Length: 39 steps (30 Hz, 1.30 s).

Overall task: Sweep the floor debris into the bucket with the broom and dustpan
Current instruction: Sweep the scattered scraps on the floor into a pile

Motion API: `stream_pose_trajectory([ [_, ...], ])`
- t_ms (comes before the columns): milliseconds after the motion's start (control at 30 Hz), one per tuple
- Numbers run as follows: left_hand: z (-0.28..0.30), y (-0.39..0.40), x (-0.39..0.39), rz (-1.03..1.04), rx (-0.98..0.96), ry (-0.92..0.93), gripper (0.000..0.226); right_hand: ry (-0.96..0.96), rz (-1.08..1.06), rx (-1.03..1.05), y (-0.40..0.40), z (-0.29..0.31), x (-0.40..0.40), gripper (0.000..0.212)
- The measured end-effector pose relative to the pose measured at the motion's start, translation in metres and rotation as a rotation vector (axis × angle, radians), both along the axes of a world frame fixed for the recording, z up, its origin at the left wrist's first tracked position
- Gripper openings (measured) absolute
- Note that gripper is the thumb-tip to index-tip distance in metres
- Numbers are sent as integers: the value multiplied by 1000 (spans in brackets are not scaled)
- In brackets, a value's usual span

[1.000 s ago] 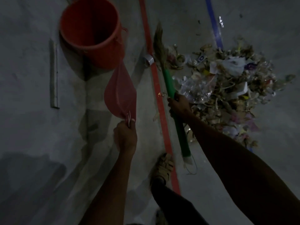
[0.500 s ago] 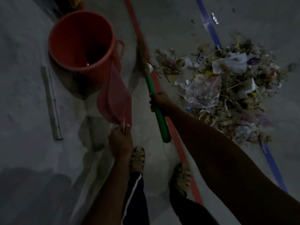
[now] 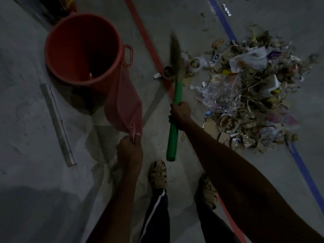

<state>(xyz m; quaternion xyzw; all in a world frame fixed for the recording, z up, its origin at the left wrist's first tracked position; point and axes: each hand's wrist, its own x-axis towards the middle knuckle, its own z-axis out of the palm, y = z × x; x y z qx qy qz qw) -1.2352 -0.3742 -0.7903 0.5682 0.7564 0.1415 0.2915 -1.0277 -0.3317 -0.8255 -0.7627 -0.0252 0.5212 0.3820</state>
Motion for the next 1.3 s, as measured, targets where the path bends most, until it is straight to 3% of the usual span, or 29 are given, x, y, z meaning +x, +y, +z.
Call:
stream_pose_trajectory([
  [200, -2, 4, -14, 11, -23, -43, 39, -146, 39, 96, -4, 11, -21, 27],
  [400, -2, 8, -25, -3, -51, 12, 36, 40, 136, 53, 26, 10, -33, 28],
  [533, -2, 10, -28, 23, -70, -2, 35, 144, 13, -37, 28, 1, -37, 31],
  [733, -4, 11, -24, -9, -81, 3, 35, 146, -128, -38, 0, -10, -31, 23],
  [1100, 3, 4, 6, -53, -71, -35, 33, 11, -406, -82, -28, -20, 17, 32],
  [1233, 11, 0, 20, -86, -60, -8, 32, -83, -511, -77, -41, -18, 37, 15],
  [1300, 13, -1, 26, -96, -63, 2, 31, -140, -525, -89, -47, -17, 44, 19],
])
